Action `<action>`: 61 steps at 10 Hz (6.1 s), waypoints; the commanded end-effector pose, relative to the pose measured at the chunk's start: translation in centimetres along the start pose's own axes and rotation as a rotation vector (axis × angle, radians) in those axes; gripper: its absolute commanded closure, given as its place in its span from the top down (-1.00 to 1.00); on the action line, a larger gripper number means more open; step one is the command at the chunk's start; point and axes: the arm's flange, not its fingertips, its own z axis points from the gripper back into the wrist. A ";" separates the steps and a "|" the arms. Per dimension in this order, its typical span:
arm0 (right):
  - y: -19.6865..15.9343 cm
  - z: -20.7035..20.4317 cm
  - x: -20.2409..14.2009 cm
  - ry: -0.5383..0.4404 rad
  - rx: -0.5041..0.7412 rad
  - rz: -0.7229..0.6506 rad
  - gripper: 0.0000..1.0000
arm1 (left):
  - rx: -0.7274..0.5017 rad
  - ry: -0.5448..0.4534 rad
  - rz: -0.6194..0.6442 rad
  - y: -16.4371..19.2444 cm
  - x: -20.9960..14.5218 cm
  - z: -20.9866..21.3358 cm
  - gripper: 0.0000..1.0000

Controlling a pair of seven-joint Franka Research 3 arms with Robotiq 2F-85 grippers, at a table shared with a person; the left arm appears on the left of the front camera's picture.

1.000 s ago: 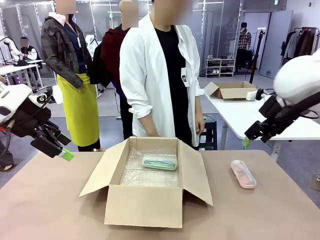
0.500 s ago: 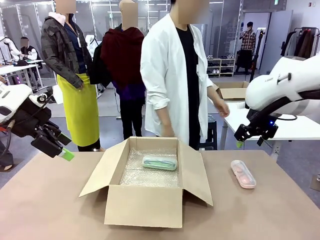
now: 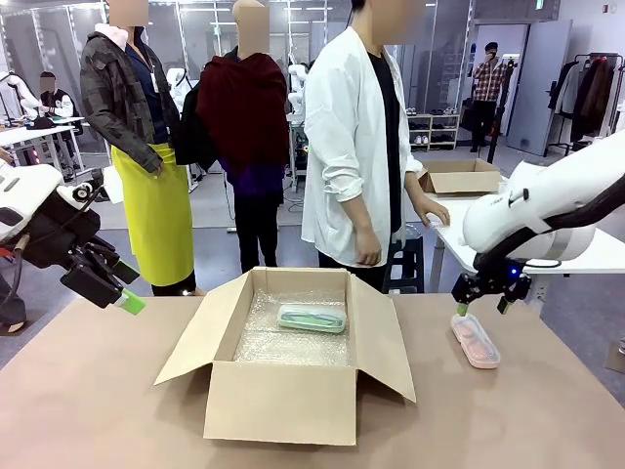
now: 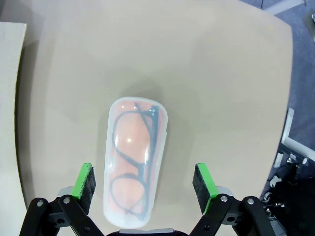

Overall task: Pack the glasses set securely to prepare it for shipping.
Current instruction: Put the Glasses case from the right side of the table into the Package Box, then position the Package Box on the left side of the table.

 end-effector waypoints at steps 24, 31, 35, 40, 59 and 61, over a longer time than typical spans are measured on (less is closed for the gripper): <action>15.7 14.6 -2.0 0.023 0.095 0.948 -0.48 | -0.023 -0.013 -0.017 0.2 -0.2 0.2 1.00; 38.0 9.6 -4.4 0.073 0.108 1.408 -0.48 | -0.023 -0.013 -0.017 0.2 -0.2 0.2 1.00; 40.2 5.5 -3.6 0.020 0.146 1.393 -0.48 | -0.023 -0.013 -0.017 0.2 -0.2 0.2 1.00; 39.2 -0.8 -3.7 0.027 0.160 1.367 -0.48 | -0.023 -0.013 -0.017 0.2 -0.2 0.2 1.00; 38.6 -3.4 -3.7 0.045 0.153 1.363 1.00 | -0.023 -0.013 -0.017 0.2 -0.2 0.2 1.00; 38.6 -3.4 -3.7 0.045 0.153 1.363 1.00 | -0.023 -0.013 -0.017 0.2 -0.2 0.2 1.00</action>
